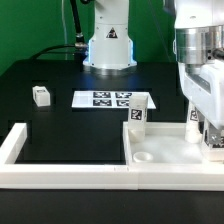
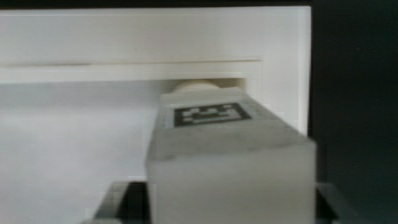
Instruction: Assemble square table
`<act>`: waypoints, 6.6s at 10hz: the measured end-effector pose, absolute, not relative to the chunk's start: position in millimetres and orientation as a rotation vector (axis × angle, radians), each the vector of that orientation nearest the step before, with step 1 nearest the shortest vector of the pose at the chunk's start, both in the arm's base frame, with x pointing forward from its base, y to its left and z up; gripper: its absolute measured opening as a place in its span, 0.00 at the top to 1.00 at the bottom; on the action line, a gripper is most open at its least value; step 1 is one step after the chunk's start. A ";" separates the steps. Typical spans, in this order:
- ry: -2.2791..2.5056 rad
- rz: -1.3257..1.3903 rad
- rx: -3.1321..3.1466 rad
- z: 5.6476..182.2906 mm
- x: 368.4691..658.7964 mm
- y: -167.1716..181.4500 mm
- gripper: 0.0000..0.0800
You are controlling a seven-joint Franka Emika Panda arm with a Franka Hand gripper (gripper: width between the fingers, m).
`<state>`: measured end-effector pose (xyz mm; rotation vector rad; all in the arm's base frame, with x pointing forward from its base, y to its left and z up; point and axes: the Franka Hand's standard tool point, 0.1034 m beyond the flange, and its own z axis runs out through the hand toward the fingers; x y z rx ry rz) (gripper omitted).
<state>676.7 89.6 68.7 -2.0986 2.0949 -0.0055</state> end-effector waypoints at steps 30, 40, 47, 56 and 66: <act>1.883 -0.042 -2.295 66.8 676.5 104.8 0.63; 1.077 -0.157 -2.757 67.9 677.0 98.6 0.20; 0.319 -0.266 -3.017 70.5 682.9 103.1 0.35; 2.043 0.042 -2.076 68.0 673.8 89.9 0.63; 1.944 -0.011 -2.217 70.2 676.2 100.8 0.22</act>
Offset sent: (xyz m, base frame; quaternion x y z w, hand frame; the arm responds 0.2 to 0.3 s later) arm -0.0072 0.0271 0.0031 0.0210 -0.0868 -0.3555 0.9304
